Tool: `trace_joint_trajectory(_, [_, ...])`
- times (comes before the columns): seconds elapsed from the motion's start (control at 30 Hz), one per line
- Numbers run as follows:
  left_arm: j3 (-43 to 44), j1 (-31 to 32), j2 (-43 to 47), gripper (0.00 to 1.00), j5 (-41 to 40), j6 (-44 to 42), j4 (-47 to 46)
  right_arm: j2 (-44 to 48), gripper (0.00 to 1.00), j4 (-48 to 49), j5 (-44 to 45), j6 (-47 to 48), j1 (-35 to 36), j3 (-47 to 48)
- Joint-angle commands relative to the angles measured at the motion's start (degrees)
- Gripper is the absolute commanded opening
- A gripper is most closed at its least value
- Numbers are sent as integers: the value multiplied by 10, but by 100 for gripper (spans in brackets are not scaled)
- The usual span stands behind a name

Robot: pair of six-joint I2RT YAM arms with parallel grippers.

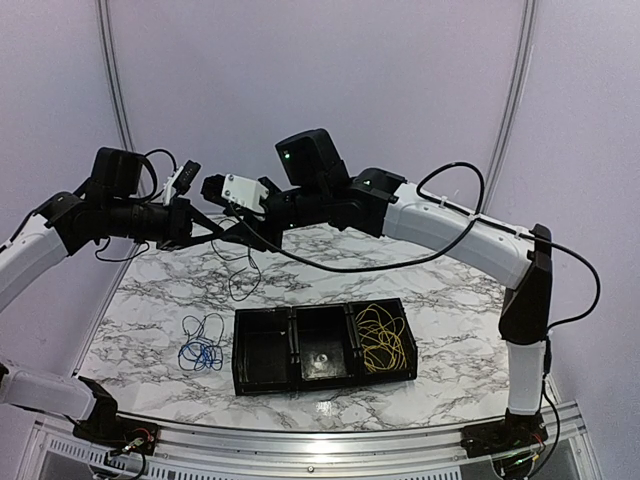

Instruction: Untangle the cables

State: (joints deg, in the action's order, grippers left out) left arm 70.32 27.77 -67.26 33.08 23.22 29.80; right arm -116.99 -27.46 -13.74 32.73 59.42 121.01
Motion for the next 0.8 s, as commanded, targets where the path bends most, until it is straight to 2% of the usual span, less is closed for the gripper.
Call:
trace_joint_trajectory(0.0, [-4,11,12,0,40,-4,-6,-1,51,5,40,77,-1,0])
trace_joint_trajectory(0.1, [-4,11,6,0,35,-13,2,-6,53,28,94,122,-6,12])
trace_joint_trajectory(0.33, [3,11,-13,0,42,-29,9,-19,48,-1,73,146,-11,22])
trace_joint_trajectory(0.67, [13,11,-31,0,48,-47,21,-21,46,-5,71,152,-24,9])
trace_joint_trajectory(0.77, [19,11,-40,0,51,-48,19,-36,41,-7,63,138,-20,31])
